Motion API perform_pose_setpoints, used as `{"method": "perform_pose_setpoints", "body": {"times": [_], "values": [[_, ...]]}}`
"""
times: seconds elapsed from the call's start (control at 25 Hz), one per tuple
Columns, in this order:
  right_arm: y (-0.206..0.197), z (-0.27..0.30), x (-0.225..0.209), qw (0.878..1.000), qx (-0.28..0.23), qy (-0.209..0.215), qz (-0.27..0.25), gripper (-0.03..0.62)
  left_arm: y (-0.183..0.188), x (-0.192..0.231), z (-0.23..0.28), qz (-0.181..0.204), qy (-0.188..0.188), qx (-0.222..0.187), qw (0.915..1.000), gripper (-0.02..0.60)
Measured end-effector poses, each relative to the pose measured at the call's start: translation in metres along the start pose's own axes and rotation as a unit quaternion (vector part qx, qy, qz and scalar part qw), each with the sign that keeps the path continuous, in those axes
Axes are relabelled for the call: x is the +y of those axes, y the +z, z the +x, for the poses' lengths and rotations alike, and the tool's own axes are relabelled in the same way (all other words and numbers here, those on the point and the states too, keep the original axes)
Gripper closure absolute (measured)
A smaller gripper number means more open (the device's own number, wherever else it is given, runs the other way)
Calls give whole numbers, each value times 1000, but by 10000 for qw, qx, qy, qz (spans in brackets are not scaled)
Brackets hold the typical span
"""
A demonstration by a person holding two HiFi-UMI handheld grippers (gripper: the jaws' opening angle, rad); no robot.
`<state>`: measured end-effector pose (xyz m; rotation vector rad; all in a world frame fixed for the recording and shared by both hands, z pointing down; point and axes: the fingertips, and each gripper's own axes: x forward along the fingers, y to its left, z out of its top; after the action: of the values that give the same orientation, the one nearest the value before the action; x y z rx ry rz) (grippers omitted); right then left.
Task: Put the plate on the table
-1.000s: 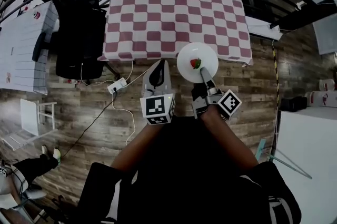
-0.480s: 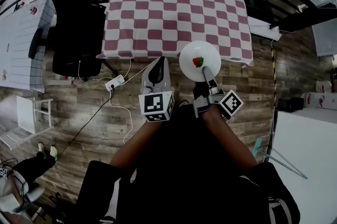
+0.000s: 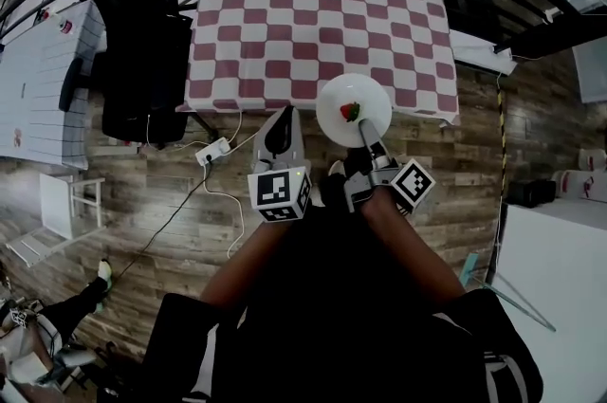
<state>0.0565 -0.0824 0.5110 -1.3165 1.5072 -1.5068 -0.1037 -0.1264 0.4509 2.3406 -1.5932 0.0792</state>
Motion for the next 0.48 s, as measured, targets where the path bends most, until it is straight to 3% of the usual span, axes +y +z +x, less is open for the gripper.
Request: {"method": "perform_pose_setpoints", "body": {"times": [0.24,0.48], "values": [[23,24,3,9993,228,203,-193,575,7,-17,20,226,140,-10,9996,572],[38,54,-10,9981,583,183,-44,576,3,-24,41,281,426,36,9987,572]]}}
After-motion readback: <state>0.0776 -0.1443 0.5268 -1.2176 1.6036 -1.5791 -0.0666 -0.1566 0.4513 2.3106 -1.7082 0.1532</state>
